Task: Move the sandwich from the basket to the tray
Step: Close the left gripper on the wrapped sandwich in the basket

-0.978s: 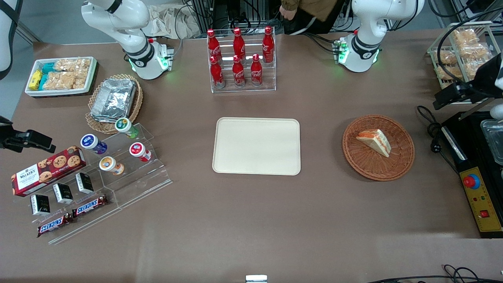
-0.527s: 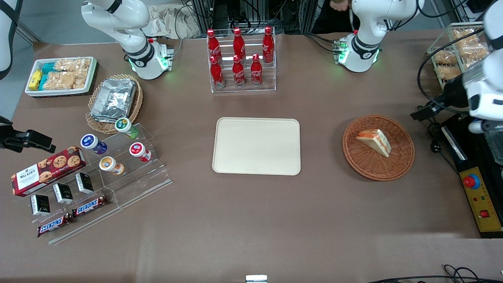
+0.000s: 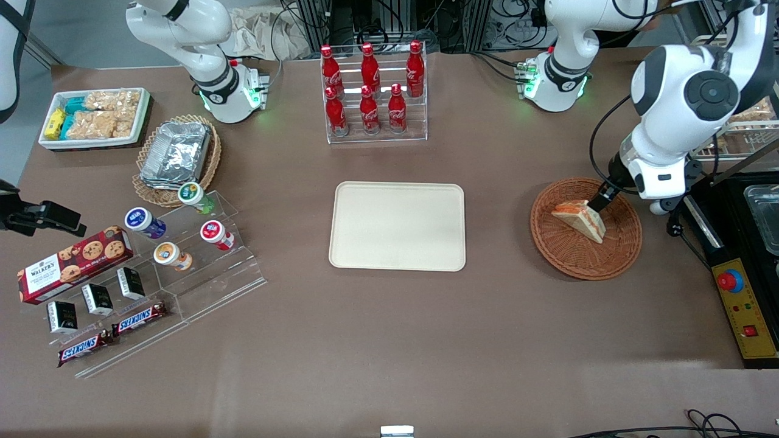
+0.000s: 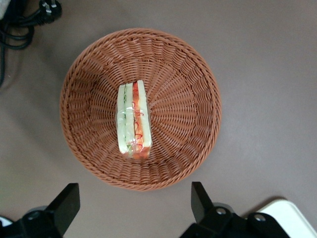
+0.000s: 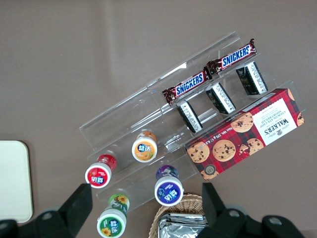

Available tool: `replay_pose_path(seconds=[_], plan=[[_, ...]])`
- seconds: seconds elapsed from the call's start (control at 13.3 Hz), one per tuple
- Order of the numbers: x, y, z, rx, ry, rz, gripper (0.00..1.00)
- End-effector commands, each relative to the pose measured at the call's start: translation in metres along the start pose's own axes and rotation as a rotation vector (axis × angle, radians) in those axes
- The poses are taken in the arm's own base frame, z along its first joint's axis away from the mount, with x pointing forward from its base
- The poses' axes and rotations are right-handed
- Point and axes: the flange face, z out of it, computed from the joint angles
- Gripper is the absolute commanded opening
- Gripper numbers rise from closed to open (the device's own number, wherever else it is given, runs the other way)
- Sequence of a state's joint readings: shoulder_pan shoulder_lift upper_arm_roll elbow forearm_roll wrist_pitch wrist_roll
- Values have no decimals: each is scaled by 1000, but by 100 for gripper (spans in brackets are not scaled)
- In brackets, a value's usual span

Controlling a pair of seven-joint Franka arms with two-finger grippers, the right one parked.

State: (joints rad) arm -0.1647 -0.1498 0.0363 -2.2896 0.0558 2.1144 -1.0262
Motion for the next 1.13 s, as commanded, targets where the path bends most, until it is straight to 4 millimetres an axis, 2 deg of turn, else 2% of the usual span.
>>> replay_pose_path(seconds=[0.0, 0.15, 0.6, 0.83, 0.9, 0.98, 1.05], plan=[[-8, -10, 37, -11, 17, -31, 100], [-8, -25, 68, -29, 23, -49, 100], [-12, -43, 153, -81, 41, -66, 100], [-12, -45, 178, -106, 54, -71, 100], [-12, -45, 180, -105, 53, -72, 83], [-5, -49, 179, -106, 55, -91, 14], [-2, -51, 179, -104, 55, -101, 0]])
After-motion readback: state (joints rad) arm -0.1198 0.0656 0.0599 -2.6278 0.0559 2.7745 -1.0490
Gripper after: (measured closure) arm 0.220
